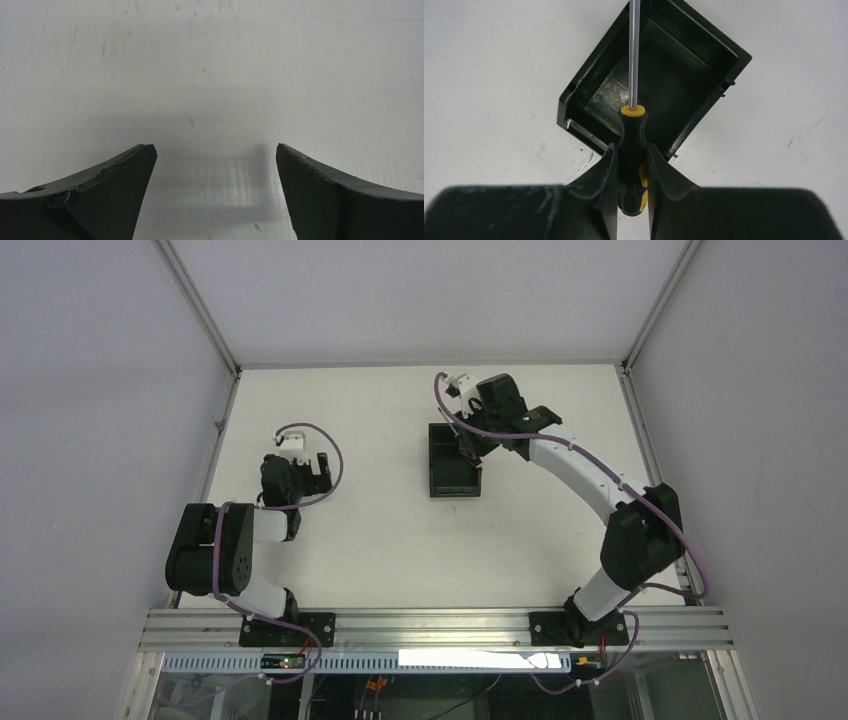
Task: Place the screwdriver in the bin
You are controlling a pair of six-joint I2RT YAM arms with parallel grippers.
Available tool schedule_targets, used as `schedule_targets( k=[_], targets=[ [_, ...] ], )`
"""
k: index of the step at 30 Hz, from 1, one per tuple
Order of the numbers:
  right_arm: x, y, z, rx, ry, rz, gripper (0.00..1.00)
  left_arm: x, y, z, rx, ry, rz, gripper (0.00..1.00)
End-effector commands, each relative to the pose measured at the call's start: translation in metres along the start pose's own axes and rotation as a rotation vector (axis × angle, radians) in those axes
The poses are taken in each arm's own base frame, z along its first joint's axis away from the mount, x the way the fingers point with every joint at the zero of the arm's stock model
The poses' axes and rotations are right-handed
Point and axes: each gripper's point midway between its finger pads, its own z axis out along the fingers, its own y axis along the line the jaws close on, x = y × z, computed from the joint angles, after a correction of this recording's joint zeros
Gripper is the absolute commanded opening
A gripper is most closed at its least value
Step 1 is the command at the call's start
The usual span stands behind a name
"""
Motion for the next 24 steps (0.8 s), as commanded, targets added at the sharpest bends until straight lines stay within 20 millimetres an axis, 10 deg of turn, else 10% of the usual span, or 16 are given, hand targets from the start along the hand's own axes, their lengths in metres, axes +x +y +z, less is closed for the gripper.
schedule_targets(
  k=[1, 12, 24],
  targets=[
    [-0.005, -0.012, 0.028, 0.095, -0.013, 0.011, 0.08, -0.014, -0.002, -0.001, 0.007, -0.047, 0.001, 0.99],
    [0.025, -0.010, 0.072, 0.082, 0.071, -0.001, 0.24, -0.014, -0.001, -0.001, 0.006, -0.047, 0.001, 0.99],
    [-0.032, 0.002, 0.024, 0.091, -0.098, 0.053, 0.51, -0.014, -0.002, -0.001, 0.007, -0.047, 0.001, 0.99]
  ],
)
